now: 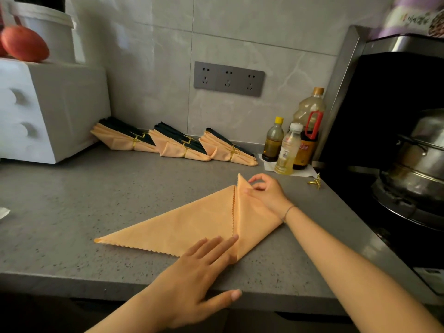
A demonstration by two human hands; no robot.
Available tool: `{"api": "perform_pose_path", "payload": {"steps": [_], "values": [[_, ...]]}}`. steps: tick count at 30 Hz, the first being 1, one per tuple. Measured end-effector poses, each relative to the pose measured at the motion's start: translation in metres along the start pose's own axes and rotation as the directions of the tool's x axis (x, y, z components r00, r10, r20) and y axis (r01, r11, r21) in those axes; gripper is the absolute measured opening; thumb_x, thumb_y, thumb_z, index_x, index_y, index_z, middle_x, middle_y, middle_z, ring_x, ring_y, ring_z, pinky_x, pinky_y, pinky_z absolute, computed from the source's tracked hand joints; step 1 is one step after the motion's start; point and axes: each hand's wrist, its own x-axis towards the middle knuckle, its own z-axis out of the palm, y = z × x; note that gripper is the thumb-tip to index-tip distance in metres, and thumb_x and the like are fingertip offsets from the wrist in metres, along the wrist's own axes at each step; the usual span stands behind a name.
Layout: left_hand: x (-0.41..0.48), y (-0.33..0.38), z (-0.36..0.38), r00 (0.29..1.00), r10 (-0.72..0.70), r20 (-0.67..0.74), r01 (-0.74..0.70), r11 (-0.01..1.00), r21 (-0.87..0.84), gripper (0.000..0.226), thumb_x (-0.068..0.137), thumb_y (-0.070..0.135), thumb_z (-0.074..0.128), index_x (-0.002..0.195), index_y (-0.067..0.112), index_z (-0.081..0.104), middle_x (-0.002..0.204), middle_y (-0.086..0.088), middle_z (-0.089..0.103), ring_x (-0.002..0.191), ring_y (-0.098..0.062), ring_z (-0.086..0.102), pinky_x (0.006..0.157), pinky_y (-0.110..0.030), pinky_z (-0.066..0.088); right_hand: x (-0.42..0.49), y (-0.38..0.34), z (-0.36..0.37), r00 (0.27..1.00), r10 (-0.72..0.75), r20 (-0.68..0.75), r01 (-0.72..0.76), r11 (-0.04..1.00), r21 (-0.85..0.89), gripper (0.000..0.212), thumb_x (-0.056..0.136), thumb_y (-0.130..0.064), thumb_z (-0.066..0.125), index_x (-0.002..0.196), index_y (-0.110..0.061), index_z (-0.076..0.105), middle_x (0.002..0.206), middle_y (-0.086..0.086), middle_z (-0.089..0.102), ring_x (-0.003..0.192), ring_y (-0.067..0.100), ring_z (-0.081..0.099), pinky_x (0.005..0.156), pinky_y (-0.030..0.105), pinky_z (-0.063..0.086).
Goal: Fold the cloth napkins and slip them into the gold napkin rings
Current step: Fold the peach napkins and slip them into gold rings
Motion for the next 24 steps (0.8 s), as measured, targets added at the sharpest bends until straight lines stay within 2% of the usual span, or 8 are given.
{"api": "perform_pose_path", "payload": {"steps": [4, 7, 10, 14, 17, 19, 21, 24], "values": [[0.002, -0.002, -0.001, 1.0, -0.003, 0.013, 0.003, 1.0, 0.011, 0.068, 0.093, 0.07, 0.022, 0.15, 0.041, 0.0, 0.144, 0.038, -0.028, 0.139, 0.006, -0.023, 0.103, -0.023, -0.031, 0.0, 0.007, 0.014, 0.999, -0.012, -0.053, 0.012, 1.0, -0.012, 0.021, 0.081, -0.013, 0.07, 0.096, -0.019, 0.056, 0.086, 0.004, 0.068, 0.081, 0.016, 0.062, 0.065, 0.023, 0.046], [0.003, -0.004, -0.002, 1.0, -0.003, 0.024, 0.003, 1.0, -0.001, 0.066, 0.094, 0.068, 0.022, 0.15, 0.04, 0.003, 0.144, 0.04, -0.027, 0.139, 0.005, -0.022, 0.104, -0.026, -0.03, 0.004, 0.01, 0.019, 0.998, -0.031, -0.058, 0.028, 0.998, -0.065, 0.019, 0.083, -0.013, 0.068, 0.094, -0.02, 0.056, 0.085, 0.005, 0.068, 0.08, 0.014, 0.061, 0.065, 0.022, 0.045], [0.005, -0.002, -0.003, 0.999, -0.015, 0.045, 0.014, 1.0, 0.006, 0.067, 0.094, 0.068, 0.019, 0.15, 0.041, -0.005, 0.141, 0.04, -0.028, 0.138, 0.007, -0.024, 0.107, -0.023, -0.027, 0.007, 0.012, 0.02, 0.997, -0.041, -0.069, 0.034, 0.995, -0.094, 0.018, 0.083, -0.012, 0.068, 0.092, -0.021, 0.055, 0.079, 0.001, 0.065, 0.075, 0.012, 0.059, 0.064, 0.021, 0.043], [0.005, -0.002, 0.001, 0.999, -0.014, 0.034, 0.013, 1.0, 0.022, 0.068, 0.093, 0.069, 0.017, 0.15, 0.038, -0.003, 0.153, 0.03, -0.013, 0.139, 0.005, -0.022, 0.116, -0.024, -0.015, 0.009, 0.016, 0.02, 0.997, -0.053, -0.062, 0.044, 0.99, -0.132, 0.019, 0.083, -0.016, 0.069, 0.094, -0.021, 0.055, 0.085, -0.001, 0.064, 0.077, 0.008, 0.056, 0.064, 0.02, 0.041], [0.003, -0.001, 0.0, 1.0, -0.019, 0.002, 0.019, 1.0, 0.022, 0.069, 0.092, 0.07, 0.019, 0.15, 0.039, -0.004, 0.153, 0.027, -0.006, 0.139, 0.006, -0.021, 0.112, -0.019, -0.02, 0.009, 0.017, 0.022, 0.997, -0.054, -0.054, 0.044, 0.985, -0.168, 0.019, 0.084, -0.019, 0.068, 0.097, -0.022, 0.055, 0.091, -0.002, 0.063, 0.08, 0.009, 0.055, 0.065, 0.02, 0.04], [0.002, 0.001, -0.002, 0.999, -0.031, 0.018, 0.031, 1.0, -0.002, 0.07, 0.091, 0.072, 0.021, 0.147, 0.045, -0.01, 0.146, 0.03, -0.009, 0.137, 0.008, -0.022, 0.108, -0.017, -0.025, 0.007, 0.015, 0.02, 0.996, -0.06, -0.066, 0.045, 0.977, -0.207, 0.021, 0.086, -0.022, 0.066, 0.103, -0.024, 0.055, 0.098, -0.003, 0.062, 0.083, 0.009, 0.054, 0.068, 0.022, 0.044], [0.003, 0.002, -0.003, 0.999, -0.018, 0.038, 0.018, 1.0, -0.006, 0.069, 0.089, 0.074, 0.02, 0.143, 0.052, -0.016, 0.147, 0.031, -0.016, 0.137, 0.007, -0.024, 0.109, -0.02, -0.024, 0.001, 0.011, 0.013, 0.991, -0.105, -0.086, 0.078, 0.958, -0.275, 0.023, 0.09, -0.028, 0.06, 0.113, -0.027, 0.055, 0.11, -0.006, 0.06, 0.093, 0.01, 0.054, 0.08, 0.027, 0.047], [0.005, -0.001, 0.0, 0.999, 0.01, 0.035, -0.011, 0.999, 0.032, 0.068, 0.088, 0.075, 0.019, 0.144, 0.053, -0.012, 0.152, 0.032, -0.012, 0.139, 0.004, -0.023, 0.111, -0.027, -0.024, -0.027, 0.001, 0.001, 0.984, -0.174, -0.045, 0.149, 0.931, -0.334, 0.031, 0.096, -0.034, 0.048, 0.125, -0.027, 0.056, 0.122, -0.008, 0.058, 0.112, 0.008, 0.051, 0.09, 0.024, 0.039]]}}
